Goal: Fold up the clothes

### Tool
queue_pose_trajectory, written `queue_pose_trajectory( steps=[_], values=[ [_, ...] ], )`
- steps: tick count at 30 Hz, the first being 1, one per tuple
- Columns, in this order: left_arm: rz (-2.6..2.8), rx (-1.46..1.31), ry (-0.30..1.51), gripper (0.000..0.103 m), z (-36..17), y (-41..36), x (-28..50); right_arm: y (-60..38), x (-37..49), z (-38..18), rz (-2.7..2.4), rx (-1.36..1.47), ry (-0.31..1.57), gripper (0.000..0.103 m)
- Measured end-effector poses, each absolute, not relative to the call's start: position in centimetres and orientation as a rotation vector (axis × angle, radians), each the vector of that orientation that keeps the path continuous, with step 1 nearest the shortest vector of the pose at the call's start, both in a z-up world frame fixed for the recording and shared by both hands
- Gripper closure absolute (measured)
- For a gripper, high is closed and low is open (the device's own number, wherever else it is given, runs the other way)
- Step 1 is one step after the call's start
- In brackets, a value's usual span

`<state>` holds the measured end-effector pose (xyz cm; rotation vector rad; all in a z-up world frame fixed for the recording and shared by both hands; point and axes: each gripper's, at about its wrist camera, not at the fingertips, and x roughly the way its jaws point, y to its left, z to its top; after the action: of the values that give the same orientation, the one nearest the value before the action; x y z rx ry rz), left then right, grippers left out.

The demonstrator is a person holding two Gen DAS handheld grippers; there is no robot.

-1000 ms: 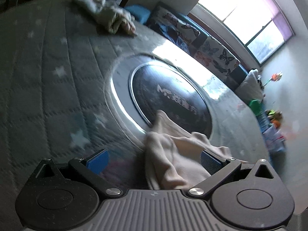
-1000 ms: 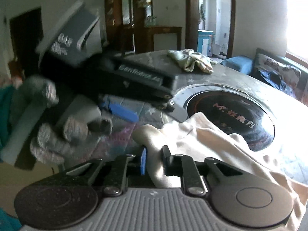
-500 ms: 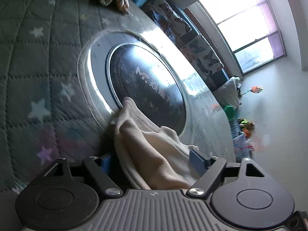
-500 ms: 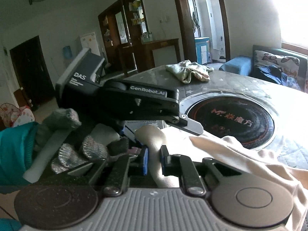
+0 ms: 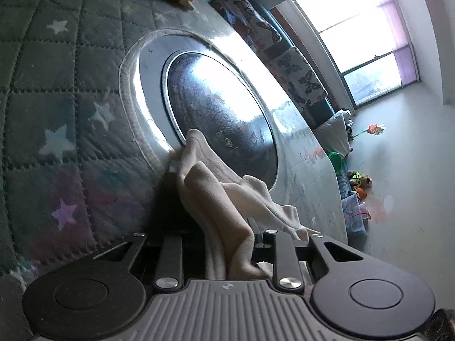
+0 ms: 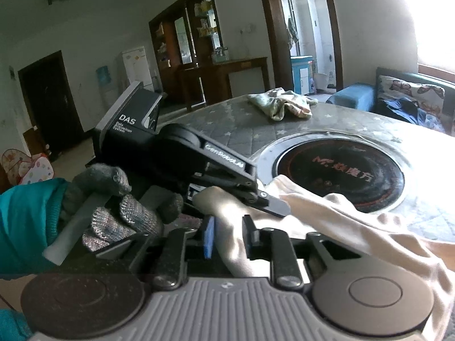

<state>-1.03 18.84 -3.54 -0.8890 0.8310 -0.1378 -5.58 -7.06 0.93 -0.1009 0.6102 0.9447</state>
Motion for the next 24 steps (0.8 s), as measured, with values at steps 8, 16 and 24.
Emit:
queue_pose_trajectory(
  steps=[8, 16, 24],
  values=[
    [-0.144, -0.780, 0.827, 0.074, -2.9, 17.8, -1.1, -14.1, -4.4, 0.9, 0.705, -0.011, 0.630, 0.056],
    [-0.138, -0.702, 0.825, 0.074, -2.4, 16.9, -1.1, -20.6, -1.8, -1.7, 0.436, 0.092, 0.693, 0.051],
    [-0.129, -0.675, 0.831, 0.074, -2.1, 16.5, -1.0, -22.4, -0.5, -3.7, 0.397, 0.197, 0.725, 0.049]
  ],
)
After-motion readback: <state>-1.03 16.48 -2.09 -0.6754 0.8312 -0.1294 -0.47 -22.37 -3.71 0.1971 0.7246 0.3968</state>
